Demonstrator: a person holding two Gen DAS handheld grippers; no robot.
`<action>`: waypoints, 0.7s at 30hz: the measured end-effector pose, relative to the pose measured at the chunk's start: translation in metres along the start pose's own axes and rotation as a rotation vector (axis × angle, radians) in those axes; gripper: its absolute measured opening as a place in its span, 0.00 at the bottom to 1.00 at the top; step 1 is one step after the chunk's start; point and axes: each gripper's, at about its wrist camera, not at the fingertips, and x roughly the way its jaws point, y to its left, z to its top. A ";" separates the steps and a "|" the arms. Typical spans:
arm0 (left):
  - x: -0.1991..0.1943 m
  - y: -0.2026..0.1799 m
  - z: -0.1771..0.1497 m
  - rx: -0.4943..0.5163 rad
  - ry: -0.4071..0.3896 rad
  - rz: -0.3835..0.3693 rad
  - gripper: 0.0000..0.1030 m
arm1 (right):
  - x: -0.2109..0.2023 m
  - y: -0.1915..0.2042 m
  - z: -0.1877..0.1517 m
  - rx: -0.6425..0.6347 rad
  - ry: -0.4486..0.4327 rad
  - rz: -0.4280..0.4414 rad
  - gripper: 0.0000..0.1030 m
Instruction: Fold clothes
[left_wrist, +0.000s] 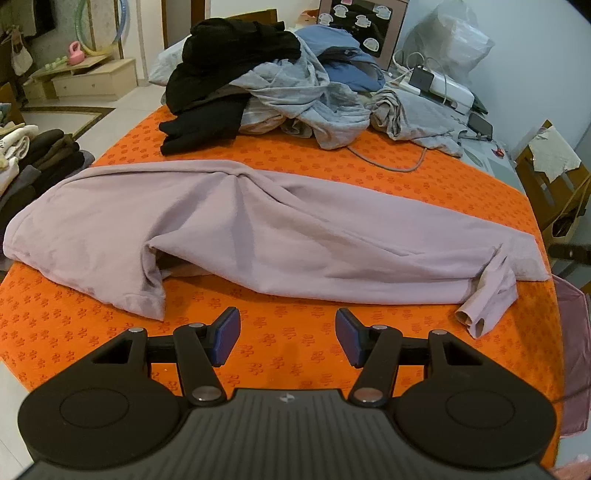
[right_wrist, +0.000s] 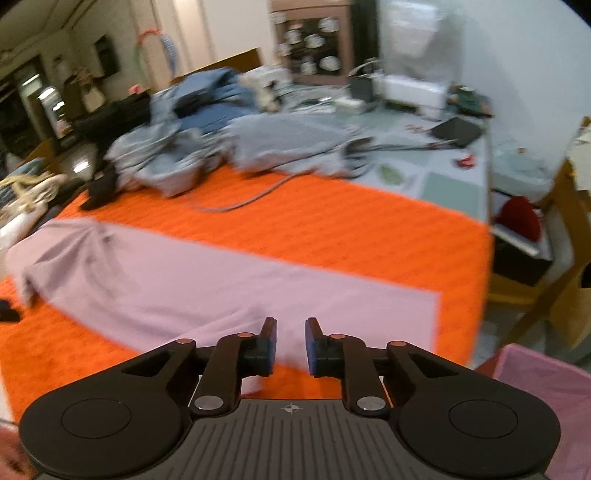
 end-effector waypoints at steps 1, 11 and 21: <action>0.000 0.001 -0.001 0.001 0.000 0.001 0.62 | 0.001 0.009 -0.004 -0.006 0.007 0.016 0.19; 0.002 0.025 -0.009 -0.012 -0.004 0.043 0.62 | 0.024 0.079 -0.032 0.064 0.108 0.130 0.53; 0.020 0.063 -0.018 -0.074 -0.011 0.179 0.66 | 0.070 0.097 -0.031 0.196 0.140 0.054 0.13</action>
